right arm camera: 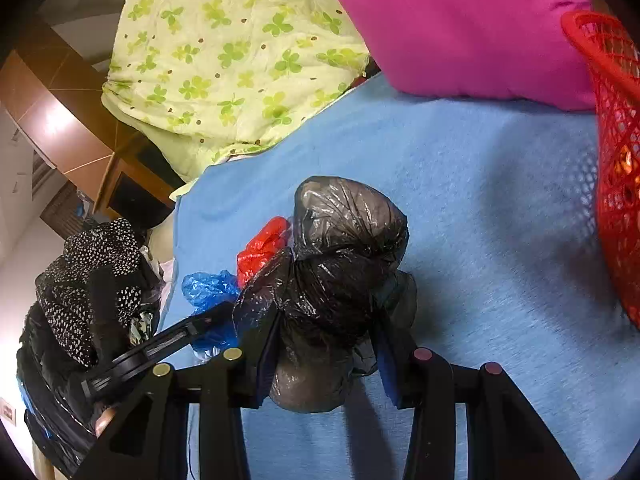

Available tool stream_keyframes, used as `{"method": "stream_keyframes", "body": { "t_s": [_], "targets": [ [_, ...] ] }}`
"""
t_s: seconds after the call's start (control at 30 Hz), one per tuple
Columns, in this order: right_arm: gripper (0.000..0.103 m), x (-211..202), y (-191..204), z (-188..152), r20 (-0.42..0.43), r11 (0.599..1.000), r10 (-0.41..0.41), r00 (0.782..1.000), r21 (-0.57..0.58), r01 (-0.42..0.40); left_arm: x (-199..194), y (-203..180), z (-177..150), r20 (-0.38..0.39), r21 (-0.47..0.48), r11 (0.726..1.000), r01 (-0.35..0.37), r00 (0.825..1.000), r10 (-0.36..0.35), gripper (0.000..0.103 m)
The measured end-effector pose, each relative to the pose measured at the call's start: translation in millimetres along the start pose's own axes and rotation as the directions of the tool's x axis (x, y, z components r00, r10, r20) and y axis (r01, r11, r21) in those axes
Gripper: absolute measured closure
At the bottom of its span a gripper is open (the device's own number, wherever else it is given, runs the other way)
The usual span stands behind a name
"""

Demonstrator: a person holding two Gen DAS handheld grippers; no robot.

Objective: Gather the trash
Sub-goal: 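Grasp the black plastic bag with the right tool while the left tool grasps the blue bag, then carry the blue bag with the left tool while the right tool carries the black bag to the basket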

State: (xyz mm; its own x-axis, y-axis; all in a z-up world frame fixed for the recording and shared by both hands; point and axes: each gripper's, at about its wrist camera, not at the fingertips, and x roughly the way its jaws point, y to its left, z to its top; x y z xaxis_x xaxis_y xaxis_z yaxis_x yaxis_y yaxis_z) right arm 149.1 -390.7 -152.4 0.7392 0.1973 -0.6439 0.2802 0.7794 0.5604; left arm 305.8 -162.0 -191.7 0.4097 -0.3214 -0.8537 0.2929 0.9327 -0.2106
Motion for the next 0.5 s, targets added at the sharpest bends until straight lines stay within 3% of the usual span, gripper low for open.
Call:
{"method": "stream_keyframes", "body": {
  "t_s": [0.27,0.5],
  "targets": [
    [0.058,-21,11,1,0.064,0.997,0.024,0.998,-0.075,-0.019,-57,-4,-24,0.121,-0.005,1.0,-0.005,0.993,0.006,0.044],
    [0.058,-51,39,-13,0.166,0.98,0.05,0.985,-0.197,-0.017,-132,-30,-52,0.242,0.051,0.995,-0.084,0.968,0.07,0.044]
  ]
}}
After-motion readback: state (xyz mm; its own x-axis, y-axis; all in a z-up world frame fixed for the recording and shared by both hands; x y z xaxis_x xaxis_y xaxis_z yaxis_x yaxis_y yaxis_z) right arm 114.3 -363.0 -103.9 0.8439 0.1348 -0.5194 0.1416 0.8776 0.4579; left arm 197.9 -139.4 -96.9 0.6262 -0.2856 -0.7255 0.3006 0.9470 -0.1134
